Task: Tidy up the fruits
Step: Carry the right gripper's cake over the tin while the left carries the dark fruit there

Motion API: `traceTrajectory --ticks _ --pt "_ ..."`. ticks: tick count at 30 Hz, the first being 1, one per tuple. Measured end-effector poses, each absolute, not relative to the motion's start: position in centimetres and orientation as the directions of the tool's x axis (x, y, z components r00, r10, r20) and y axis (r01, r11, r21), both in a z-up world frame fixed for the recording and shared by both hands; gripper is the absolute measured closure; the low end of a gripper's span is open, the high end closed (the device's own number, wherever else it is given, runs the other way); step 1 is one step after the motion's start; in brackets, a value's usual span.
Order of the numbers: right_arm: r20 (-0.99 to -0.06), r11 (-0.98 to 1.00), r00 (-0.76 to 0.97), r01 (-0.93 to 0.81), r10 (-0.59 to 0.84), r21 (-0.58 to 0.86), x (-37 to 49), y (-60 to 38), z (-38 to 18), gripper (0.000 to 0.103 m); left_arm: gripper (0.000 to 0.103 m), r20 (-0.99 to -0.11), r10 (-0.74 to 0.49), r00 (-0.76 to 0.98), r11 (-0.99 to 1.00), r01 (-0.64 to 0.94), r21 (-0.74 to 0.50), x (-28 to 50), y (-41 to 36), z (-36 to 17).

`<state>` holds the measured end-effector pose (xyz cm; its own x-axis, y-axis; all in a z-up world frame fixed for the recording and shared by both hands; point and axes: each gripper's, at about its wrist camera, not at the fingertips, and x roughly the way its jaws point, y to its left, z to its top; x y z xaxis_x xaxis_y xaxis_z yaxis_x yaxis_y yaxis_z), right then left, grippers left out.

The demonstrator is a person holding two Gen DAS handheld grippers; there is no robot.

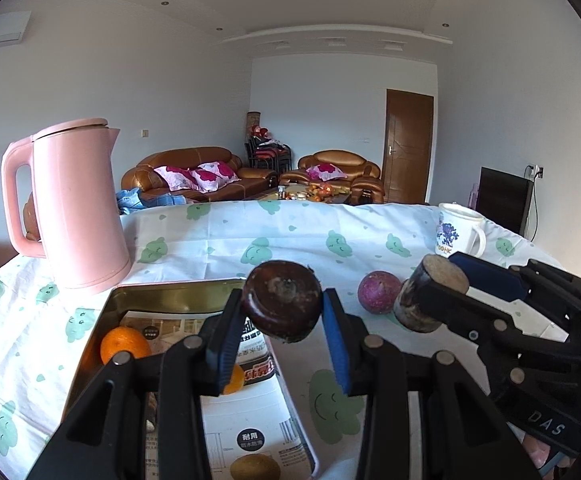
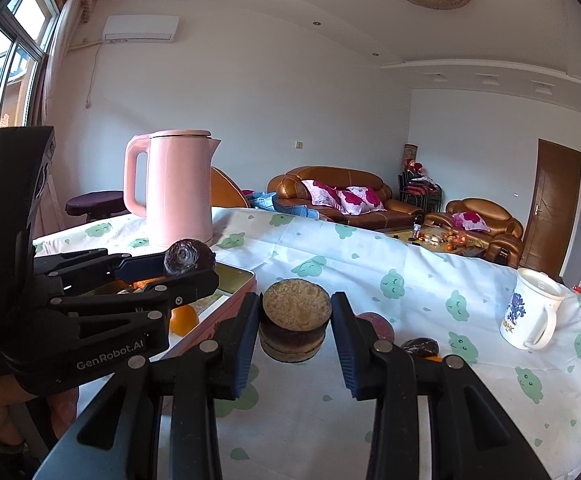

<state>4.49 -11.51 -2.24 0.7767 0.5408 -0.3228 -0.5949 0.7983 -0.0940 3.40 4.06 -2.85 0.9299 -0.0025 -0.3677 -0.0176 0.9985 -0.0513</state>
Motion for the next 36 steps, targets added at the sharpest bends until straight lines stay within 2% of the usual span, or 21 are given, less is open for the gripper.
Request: traceTrajectory --ticks 26,36 --pt "-0.328 0.725 0.724 -0.674 0.607 -0.144 3.0 -6.6 -1.7 0.065 0.063 -0.373 0.072 0.925 0.991 -0.107 -0.075 1.6 8.7 -2.8" --pt "-0.344 0.692 0.693 -0.706 0.633 -0.148 2.7 -4.8 -1.9 0.065 0.063 -0.402 0.107 0.909 0.986 -0.150 -0.077 1.2 11.0 -2.9"
